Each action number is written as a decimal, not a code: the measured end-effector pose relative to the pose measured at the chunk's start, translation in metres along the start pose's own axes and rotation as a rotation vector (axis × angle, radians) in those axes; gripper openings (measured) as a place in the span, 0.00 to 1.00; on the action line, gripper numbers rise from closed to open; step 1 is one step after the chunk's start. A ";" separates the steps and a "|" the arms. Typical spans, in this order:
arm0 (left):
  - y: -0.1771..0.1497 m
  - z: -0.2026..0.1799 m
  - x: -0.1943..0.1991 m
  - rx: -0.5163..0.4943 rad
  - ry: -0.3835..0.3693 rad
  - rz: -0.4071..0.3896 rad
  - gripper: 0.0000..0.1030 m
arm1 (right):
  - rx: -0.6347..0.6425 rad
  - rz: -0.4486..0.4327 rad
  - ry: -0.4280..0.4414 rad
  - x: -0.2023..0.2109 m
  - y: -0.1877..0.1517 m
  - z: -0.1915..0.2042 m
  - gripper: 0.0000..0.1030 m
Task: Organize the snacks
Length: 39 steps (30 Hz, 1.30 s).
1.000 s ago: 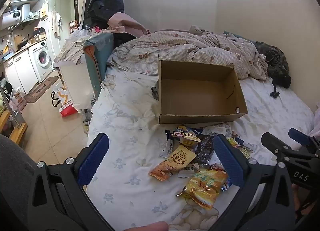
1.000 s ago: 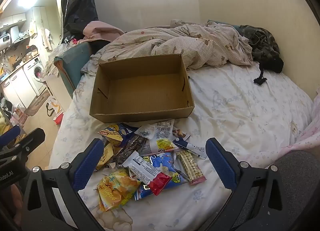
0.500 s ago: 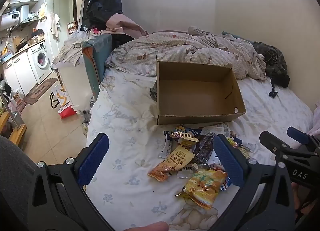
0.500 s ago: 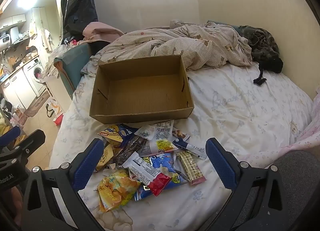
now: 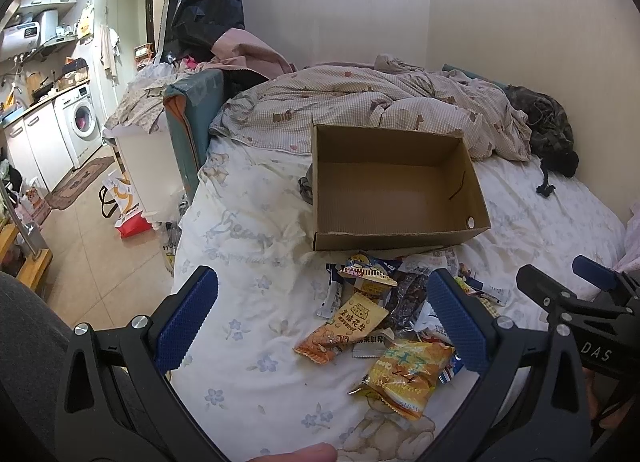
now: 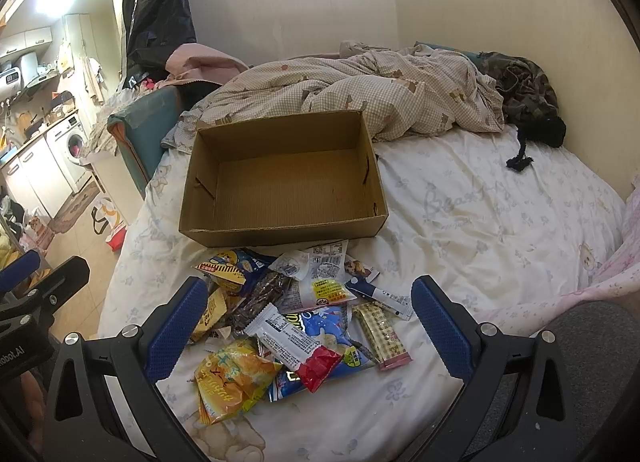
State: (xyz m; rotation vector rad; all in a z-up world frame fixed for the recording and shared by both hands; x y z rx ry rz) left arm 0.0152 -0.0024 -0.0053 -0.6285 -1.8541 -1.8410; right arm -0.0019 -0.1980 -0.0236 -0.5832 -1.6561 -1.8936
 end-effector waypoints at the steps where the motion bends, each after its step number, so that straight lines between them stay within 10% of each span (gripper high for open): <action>1: 0.001 0.000 0.000 0.001 0.000 0.001 1.00 | 0.001 0.000 0.000 0.000 0.000 0.000 1.00; 39: 0.001 0.001 0.001 0.000 0.001 -0.004 1.00 | -0.001 -0.003 -0.003 0.000 0.001 -0.001 1.00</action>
Point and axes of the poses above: each gripper's, at about its wrist camera, not at the fingertips, and x roughly against the way its jaws point, z to its left, y to its top, the point moved 2 cm from there along -x, roughly the way its jaws point, and after that the axes turned 1 degree about -x, right-handed, at the moved point
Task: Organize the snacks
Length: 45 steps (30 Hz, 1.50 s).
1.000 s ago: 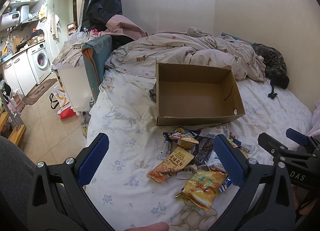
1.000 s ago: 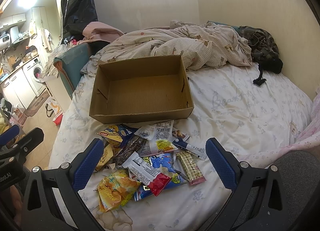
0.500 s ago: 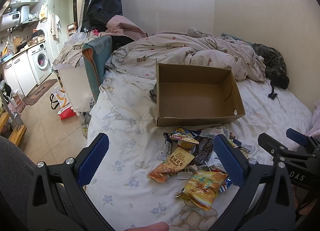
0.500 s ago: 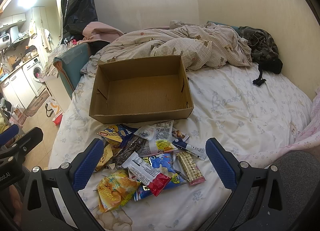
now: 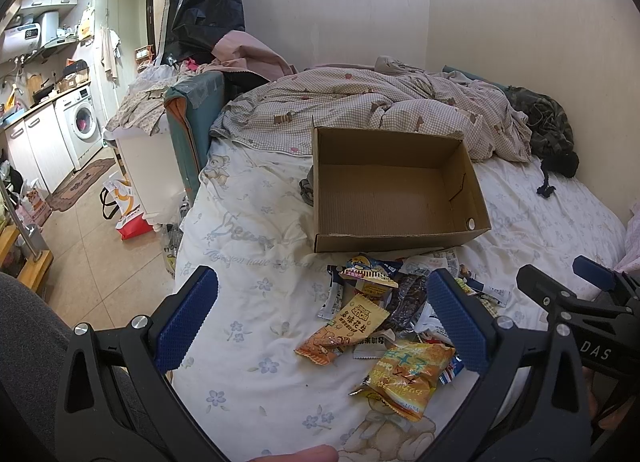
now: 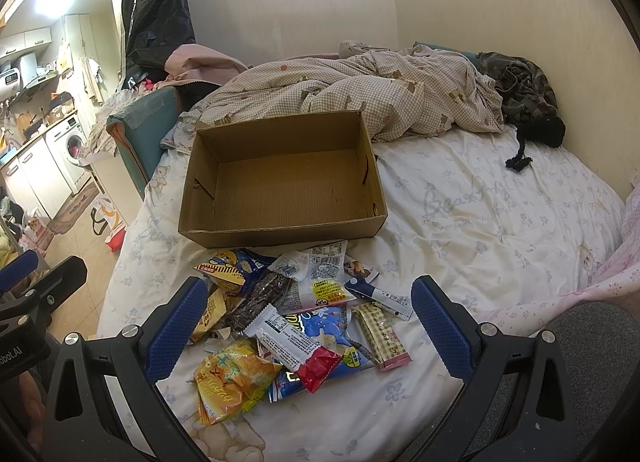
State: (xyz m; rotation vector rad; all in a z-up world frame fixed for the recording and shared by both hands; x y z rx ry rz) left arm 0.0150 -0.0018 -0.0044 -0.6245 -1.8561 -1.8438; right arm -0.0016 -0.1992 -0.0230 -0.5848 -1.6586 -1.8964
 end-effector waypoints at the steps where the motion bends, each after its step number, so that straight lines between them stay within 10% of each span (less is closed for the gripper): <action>1: 0.000 0.000 0.000 0.000 0.000 0.001 1.00 | 0.000 0.000 0.000 0.000 0.000 0.000 1.00; 45: 0.031 0.029 -0.020 0.049 0.027 0.098 1.00 | -0.131 0.092 0.065 -0.006 0.032 -0.039 1.00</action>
Point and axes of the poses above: each gripper's, at about its wrist camera, not at the fingertips, and x roughly against the way its jaws point, z to its left, y to its top, the point moved 2 cm from there along -x, roughly the way its jaws point, and after that the axes turned 1 degree about -x, right-handed, at the moved point
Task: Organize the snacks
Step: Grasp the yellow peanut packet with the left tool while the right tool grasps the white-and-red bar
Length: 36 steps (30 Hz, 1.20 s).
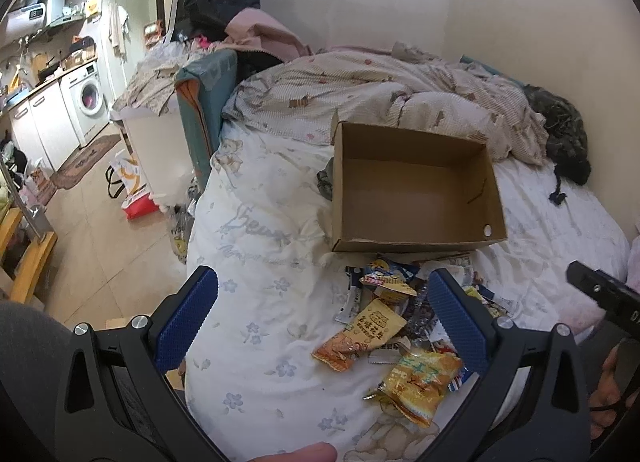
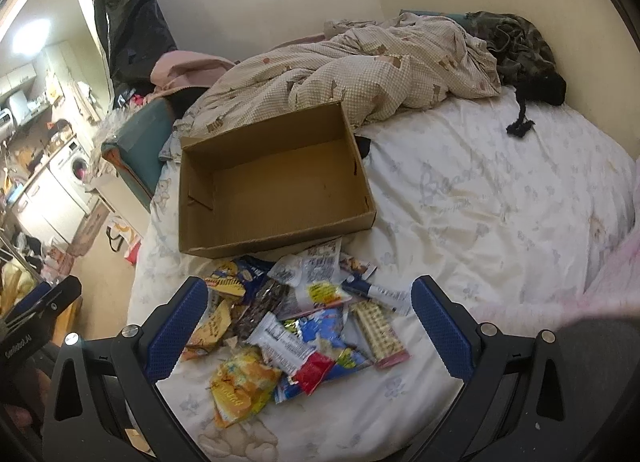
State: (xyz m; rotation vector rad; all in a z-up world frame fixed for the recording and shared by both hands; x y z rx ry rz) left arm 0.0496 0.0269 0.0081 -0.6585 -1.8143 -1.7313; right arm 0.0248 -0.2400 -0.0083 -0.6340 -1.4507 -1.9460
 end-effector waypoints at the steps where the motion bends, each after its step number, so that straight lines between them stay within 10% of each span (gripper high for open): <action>1: 0.003 0.000 -0.005 -0.007 0.004 0.015 1.00 | 0.006 0.015 0.000 -0.004 0.007 -0.002 1.00; 9: 0.014 0.012 -0.089 -0.002 -0.008 0.348 1.00 | -0.009 0.209 0.021 -0.054 0.038 -0.020 1.00; 17: -0.049 -0.020 -0.176 -0.128 -0.119 0.729 0.99 | -0.141 0.369 0.055 -0.104 0.022 -0.041 1.00; 22: -0.084 -0.043 -0.195 -0.331 -0.113 0.795 0.93 | -0.146 0.367 0.036 -0.107 0.020 -0.047 1.00; 28: -0.102 -0.061 -0.205 -0.413 -0.176 0.800 0.60 | -0.128 0.375 0.031 -0.110 0.019 -0.046 1.00; 30: -0.107 -0.063 -0.202 -0.409 -0.183 0.806 0.35 | -0.118 0.380 0.039 -0.111 0.019 -0.044 1.00; 36: -0.099 -0.060 -0.156 -0.389 -0.247 0.752 0.31 | -0.018 0.494 0.055 -0.126 0.003 -0.030 1.00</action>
Point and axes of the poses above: each gripper's, at about its wrist camera, not at the fingertips, and x roughly against the way its jaws point, z to its left, y to its top, the point moved 2 cm from there along -x, roughly the way its jaws point, and after that the axes turned 1 degree about -x, right-handed, at the moved point
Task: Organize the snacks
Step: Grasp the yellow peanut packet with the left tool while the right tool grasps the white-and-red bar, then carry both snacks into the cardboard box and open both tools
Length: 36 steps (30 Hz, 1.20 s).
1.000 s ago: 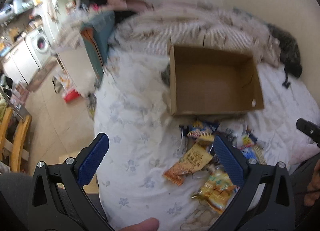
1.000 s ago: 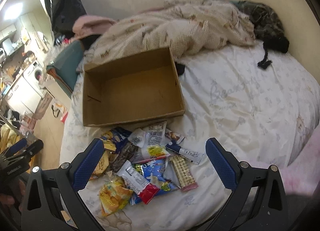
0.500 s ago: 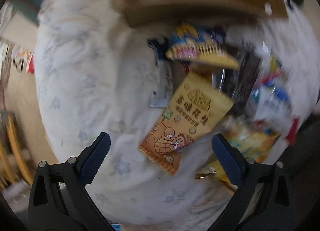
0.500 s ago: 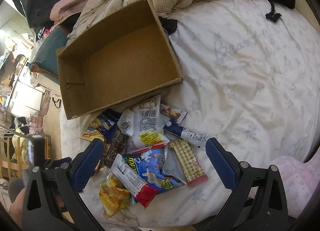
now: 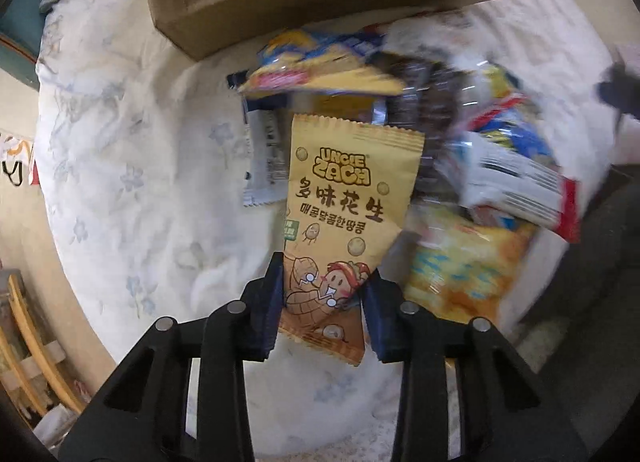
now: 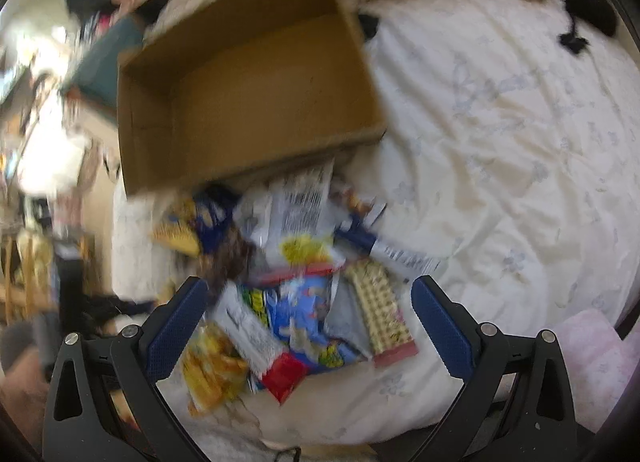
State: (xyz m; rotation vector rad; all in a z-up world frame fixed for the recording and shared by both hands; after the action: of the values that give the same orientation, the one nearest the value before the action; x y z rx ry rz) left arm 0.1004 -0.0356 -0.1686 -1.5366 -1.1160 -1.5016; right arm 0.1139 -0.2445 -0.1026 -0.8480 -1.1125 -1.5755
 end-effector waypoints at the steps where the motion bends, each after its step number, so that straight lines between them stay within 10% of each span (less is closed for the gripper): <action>1: -0.005 -0.001 0.010 0.002 -0.001 -0.014 0.31 | 0.042 0.034 -0.022 -0.008 -0.004 0.007 1.00; 10: -0.054 0.038 0.077 0.255 -0.063 -0.115 0.31 | 0.428 0.146 -0.124 -0.043 -0.037 0.070 0.68; 19: -0.046 0.061 0.081 0.328 -0.057 -0.177 0.31 | 0.547 0.188 -0.233 -0.072 -0.048 0.079 0.49; 23: -0.036 0.056 0.075 0.328 -0.062 -0.183 0.31 | 0.548 0.171 -0.195 -0.067 -0.047 0.081 0.32; 36: -0.027 0.057 0.101 0.382 0.004 -0.310 0.31 | 0.260 -0.069 0.110 0.017 -0.005 0.063 0.32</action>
State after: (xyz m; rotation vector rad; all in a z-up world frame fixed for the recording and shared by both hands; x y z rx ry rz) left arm 0.0928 0.0378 -0.0747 -1.1366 -1.5894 -1.3798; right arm 0.1042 -0.1901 -0.0673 -0.5487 -1.2451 -1.4743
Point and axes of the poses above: each gripper's, at about its wrist camera, not at the fingertips, and x roughly against the way its jaws point, z to its left, y to its top, the point moved 2 cm from there along -x, roughly the way its jaws point, and after that the axes turned 1 degree about -x, right-handed, at the moved point
